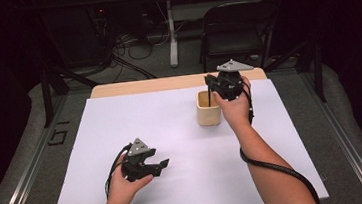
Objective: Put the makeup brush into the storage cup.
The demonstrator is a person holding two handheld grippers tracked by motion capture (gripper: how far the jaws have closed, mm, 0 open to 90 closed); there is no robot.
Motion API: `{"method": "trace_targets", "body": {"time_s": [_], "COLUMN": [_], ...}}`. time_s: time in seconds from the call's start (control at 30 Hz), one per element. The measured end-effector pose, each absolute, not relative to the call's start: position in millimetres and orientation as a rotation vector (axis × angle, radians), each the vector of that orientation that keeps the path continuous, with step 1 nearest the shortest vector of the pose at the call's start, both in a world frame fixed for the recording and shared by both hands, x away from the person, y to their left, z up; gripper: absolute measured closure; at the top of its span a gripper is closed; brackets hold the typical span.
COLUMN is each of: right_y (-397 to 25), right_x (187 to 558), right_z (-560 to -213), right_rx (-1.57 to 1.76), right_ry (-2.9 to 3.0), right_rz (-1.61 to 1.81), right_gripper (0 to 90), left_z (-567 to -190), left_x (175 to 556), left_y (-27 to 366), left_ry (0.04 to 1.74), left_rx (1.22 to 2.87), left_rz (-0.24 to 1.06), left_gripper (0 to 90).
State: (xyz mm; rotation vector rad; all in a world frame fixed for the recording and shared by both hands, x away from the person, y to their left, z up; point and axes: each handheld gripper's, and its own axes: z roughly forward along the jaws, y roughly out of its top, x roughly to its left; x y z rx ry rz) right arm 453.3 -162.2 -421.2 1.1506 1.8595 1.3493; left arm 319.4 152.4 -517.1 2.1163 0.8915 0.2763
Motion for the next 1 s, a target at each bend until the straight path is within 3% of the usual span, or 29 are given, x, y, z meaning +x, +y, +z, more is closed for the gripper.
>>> {"method": "trace_targets", "body": {"time_s": [1.0], "right_y": [-163.2], "right_x": [451.8], "right_z": [-461.6], "right_rx": [1.201], "right_ry": [1.926], "right_rz": [1.278], "right_gripper": [84.1], "left_z": [-518.4], "left_x": [319.4], "left_y": [151.8], "left_ry": [0.896], "left_rx": [2.111], "left_rz": [0.269], "left_gripper": [35.1]}}
